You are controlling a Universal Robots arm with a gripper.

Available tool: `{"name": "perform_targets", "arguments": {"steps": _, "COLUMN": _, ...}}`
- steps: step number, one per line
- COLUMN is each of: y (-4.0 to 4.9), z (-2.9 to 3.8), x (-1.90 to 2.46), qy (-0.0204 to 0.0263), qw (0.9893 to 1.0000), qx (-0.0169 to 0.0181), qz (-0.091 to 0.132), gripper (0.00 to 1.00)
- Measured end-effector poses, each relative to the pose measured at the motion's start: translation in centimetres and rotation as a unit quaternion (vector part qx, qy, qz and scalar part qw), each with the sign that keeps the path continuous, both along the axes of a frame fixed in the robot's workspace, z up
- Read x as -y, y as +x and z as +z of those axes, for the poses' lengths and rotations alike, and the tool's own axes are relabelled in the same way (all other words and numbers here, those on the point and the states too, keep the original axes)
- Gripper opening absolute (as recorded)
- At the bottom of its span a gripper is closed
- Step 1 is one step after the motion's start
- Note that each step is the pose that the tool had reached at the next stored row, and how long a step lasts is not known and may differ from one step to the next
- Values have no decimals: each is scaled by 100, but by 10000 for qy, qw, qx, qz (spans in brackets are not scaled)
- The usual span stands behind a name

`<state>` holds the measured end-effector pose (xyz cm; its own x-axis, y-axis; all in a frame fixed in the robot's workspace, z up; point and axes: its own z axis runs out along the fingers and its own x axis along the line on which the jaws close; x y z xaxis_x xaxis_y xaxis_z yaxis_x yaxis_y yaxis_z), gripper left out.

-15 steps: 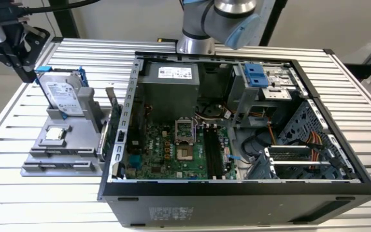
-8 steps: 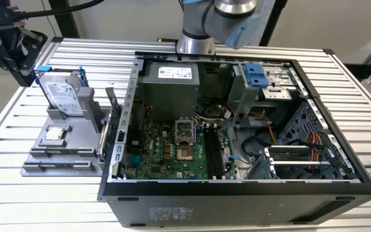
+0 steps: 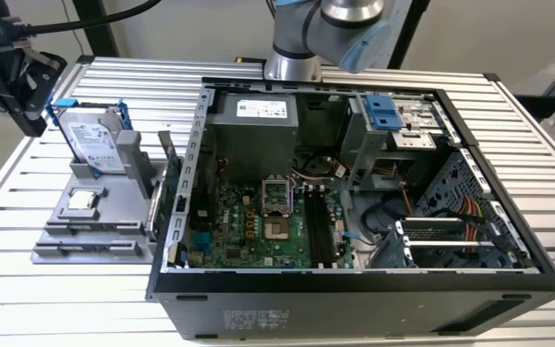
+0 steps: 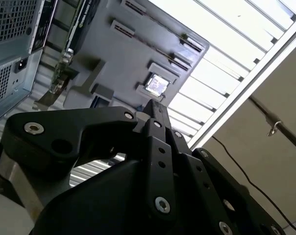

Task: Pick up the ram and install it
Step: 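Reach for the ram, then pick up the ram and move it above insertion slot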

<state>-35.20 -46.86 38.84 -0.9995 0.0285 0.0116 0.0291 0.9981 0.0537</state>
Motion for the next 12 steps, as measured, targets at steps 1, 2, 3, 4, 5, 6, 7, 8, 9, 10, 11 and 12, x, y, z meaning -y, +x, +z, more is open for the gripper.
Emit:
{"name": "perform_targets", "arguments": {"steps": 1, "y": 0, "z": 0, "x": 13, "qy": 0, "qw": 10000, "qx": -1, "qz": 0, "gripper": 0}}
{"name": "perform_targets", "arguments": {"steps": 2, "y": 0, "z": -1, "x": 27, "qy": 0, "qw": 10000, "qx": -2, "qz": 0, "gripper": 0}}
{"name": "perform_targets", "arguments": {"steps": 3, "y": 0, "z": -1, "x": 40, "qy": 0, "qw": 10000, "qx": -2, "qz": 0, "gripper": 0}}
{"name": "perform_targets", "arguments": {"steps": 4, "y": 0, "z": -1, "x": 54, "qy": 0, "qw": 10000, "qx": -3, "qz": 0, "gripper": 0}}
{"name": "perform_targets", "arguments": {"steps": 5, "y": 0, "z": -2, "x": 69, "qy": 0, "qw": 10000, "qx": -4, "qz": 0, "gripper": 0}}
{"name": "perform_targets", "arguments": {"steps": 6, "y": 0, "z": -2, "x": 83, "qy": 0, "qw": 10000, "qx": -5, "qz": 0, "gripper": 0}}
{"name": "perform_targets", "arguments": {"steps": 7, "y": 0, "z": -2, "x": 98, "qy": 0, "qw": 10000, "qx": -6, "qz": 0, "gripper": 0}}
{"name": "perform_targets", "arguments": {"steps": 8, "y": 0, "z": -2, "x": 113, "qy": 0, "qw": 10000, "qx": -7, "qz": 0, "gripper": 0}}
{"name": "perform_targets", "arguments": {"steps": 9, "y": 0, "z": -3, "x": 128, "qy": 0, "qw": 10000, "qx": -7, "qz": 0, "gripper": 0}}
{"name": "perform_targets", "arguments": {"steps": 10, "y": 0, "z": -3, "x": 142, "qy": 0, "qw": 10000, "qx": -7, "qz": 0, "gripper": 0}}
{"name": "perform_targets", "arguments": {"steps": 11, "y": 0, "z": -3, "x": 156, "qy": 0, "qw": 10000, "qx": -8, "qz": 0, "gripper": 0}}
{"name": "perform_targets", "arguments": {"steps": 12, "y": 0, "z": -3, "x": 168, "qy": 0, "qw": 10000, "qx": -8, "qz": 0, "gripper": 0}}
